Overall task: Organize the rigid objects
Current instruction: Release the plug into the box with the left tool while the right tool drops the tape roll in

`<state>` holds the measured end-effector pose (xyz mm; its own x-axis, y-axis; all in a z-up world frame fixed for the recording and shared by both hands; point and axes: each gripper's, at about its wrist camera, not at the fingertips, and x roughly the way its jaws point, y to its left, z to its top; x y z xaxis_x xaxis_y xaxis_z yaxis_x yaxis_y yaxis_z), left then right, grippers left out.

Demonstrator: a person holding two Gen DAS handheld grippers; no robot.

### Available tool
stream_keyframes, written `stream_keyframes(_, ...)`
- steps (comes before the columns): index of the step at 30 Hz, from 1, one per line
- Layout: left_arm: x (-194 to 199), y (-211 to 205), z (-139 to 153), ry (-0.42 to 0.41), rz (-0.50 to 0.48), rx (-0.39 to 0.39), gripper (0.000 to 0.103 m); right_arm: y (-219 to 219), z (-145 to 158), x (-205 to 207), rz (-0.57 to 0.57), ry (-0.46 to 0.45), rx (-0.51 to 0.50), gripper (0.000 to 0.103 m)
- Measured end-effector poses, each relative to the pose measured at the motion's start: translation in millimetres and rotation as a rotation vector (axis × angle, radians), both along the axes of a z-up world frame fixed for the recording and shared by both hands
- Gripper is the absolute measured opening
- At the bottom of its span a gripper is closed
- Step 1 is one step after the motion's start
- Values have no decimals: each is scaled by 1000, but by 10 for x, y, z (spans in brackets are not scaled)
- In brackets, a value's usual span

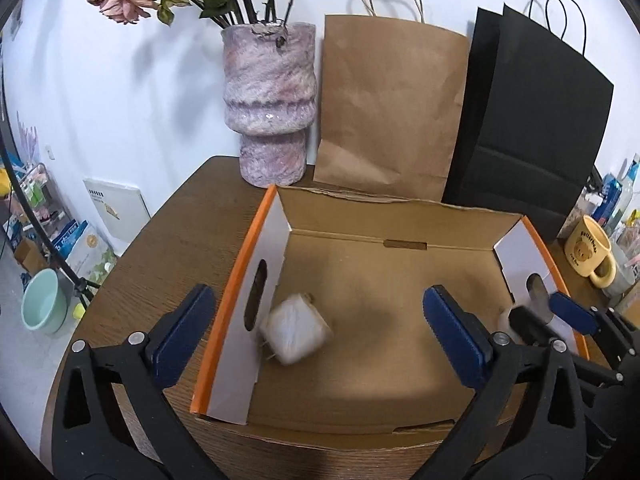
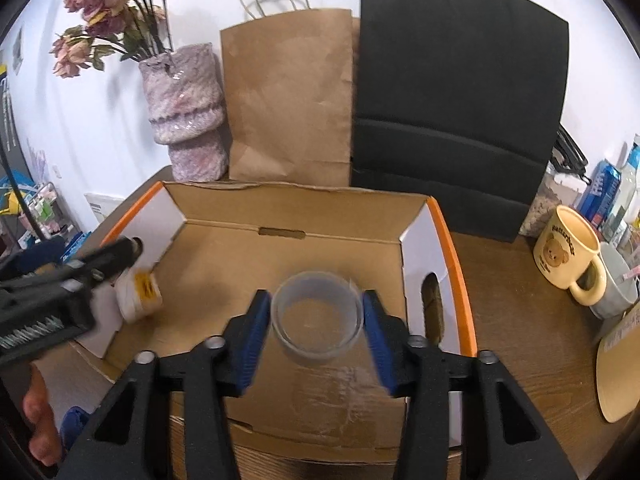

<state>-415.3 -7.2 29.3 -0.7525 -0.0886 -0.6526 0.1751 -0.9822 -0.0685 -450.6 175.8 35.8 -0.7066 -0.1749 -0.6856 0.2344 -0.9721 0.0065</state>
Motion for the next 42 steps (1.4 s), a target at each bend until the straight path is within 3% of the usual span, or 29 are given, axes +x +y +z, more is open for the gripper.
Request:
stream_keyframes(1, -3, -21, 3, -2, 4, 7, 103, 15, -3, -1, -9, -1, 1, 76)
stream_keyframes(2, -7, -34, 4, -4, 6, 13, 103, 26, 0, 2, -14, 1, 1, 80)
stream_keyframes(6, -13, -73, -3, -13, 16, 29, 103, 22, 25, 23, -3, 5, -4, 81)
stream_keyframes(8, -4, -66, 4, -11, 15, 24, 103, -8, 16, 34, 5, 4, 4, 87)
stream_keyframes(27, 191, -39, 176, 41, 7, 9, 103, -75, 107, 173, 24, 29, 10, 87)
stream_keyframes(30, 242, -43, 188, 44, 10, 5, 103, -70, 126, 216, 25, 37, 6, 95)
stream_keyframes(31, 265, -47, 191, 45, 9, 5, 103, -70, 131, 230, 25, 39, 5, 103)
stream_keyframes(42, 558, -43, 246, 66, 6, -4, 103, -7, 228, 519, 22, 71, 2, 103)
